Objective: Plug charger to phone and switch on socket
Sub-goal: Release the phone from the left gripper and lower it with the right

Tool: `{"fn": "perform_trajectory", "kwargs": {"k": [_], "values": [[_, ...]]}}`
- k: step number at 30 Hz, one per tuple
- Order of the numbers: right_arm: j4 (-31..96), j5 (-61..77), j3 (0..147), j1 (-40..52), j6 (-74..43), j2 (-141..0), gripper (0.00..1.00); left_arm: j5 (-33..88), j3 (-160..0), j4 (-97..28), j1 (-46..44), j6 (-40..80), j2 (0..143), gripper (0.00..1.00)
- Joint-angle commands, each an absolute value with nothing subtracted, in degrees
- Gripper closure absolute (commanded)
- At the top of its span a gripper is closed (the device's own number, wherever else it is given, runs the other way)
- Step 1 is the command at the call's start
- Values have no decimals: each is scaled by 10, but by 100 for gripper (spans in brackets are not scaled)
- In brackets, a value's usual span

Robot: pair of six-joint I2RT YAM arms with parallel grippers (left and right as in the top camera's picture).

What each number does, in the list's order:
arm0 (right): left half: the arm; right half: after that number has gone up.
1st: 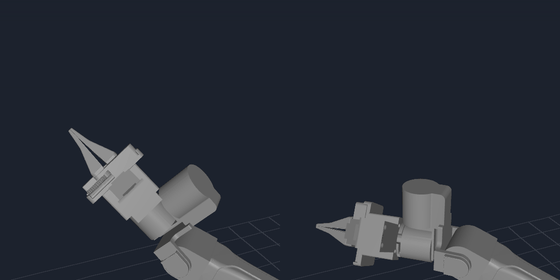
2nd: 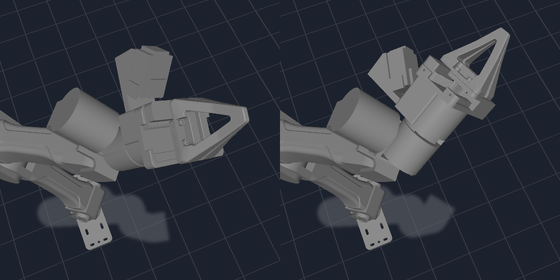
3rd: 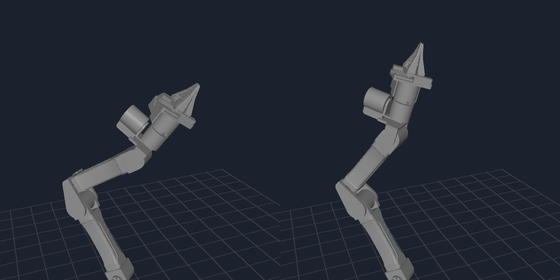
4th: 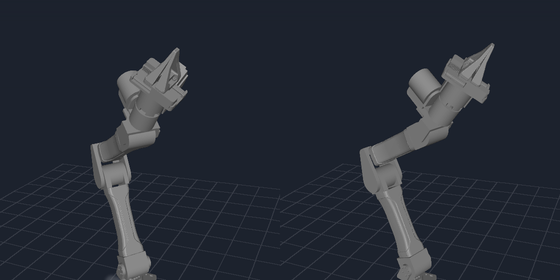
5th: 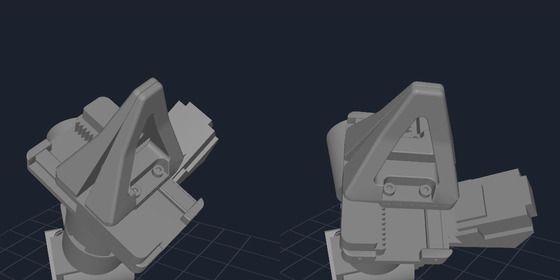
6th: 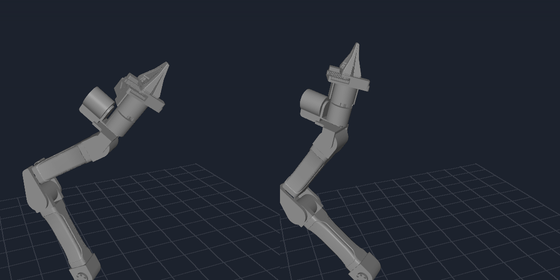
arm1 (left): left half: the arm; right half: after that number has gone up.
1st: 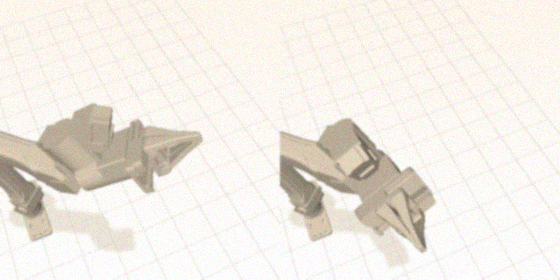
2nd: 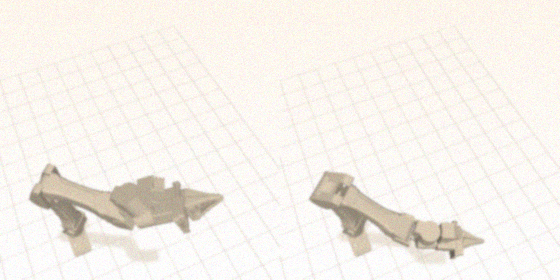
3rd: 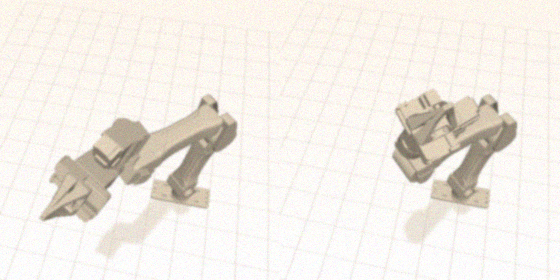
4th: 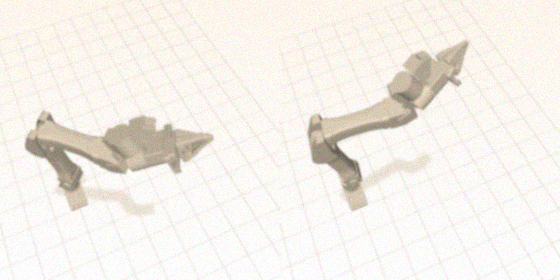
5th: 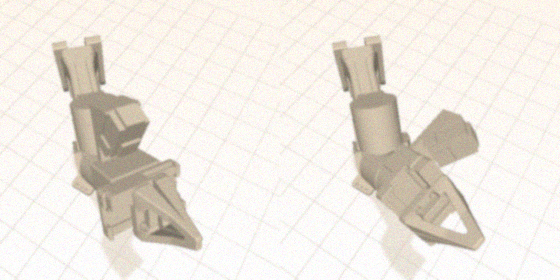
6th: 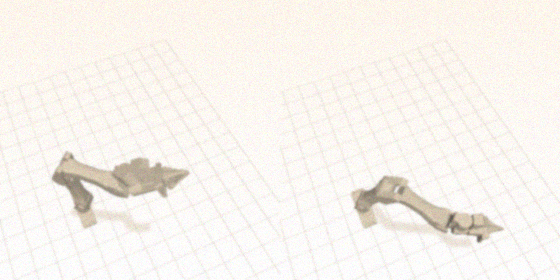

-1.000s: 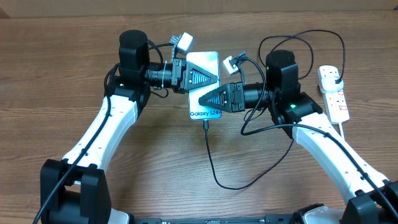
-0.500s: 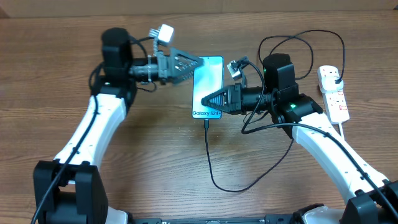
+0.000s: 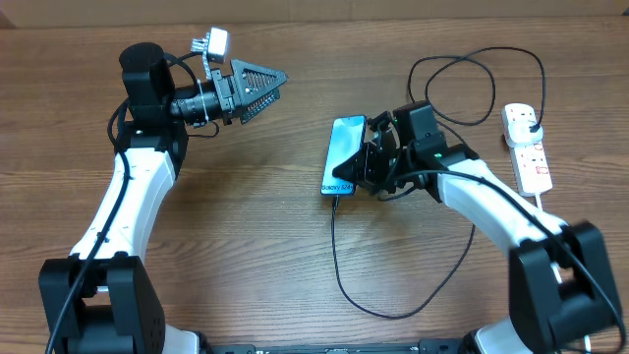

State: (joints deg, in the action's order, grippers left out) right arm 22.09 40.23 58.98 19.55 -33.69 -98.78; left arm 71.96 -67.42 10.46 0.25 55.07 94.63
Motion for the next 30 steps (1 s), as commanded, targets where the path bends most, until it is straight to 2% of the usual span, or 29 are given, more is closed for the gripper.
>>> {"fn": "perform_trajectory", "kwargs": {"k": [1,10,22,30], "values": [[209,402,600,196,-328,-1029,96,685,-677,105,3,538,944,0],[174,307,600,215,-344,-1078,96,684,-677,105,3,538,944,0],[116,300,600,259,-377,-1113,96,684,-677,105,3,538,944,0],[114,295,600,260,-377,-1113,77,684,-677,105,3,538,944,0]]}}
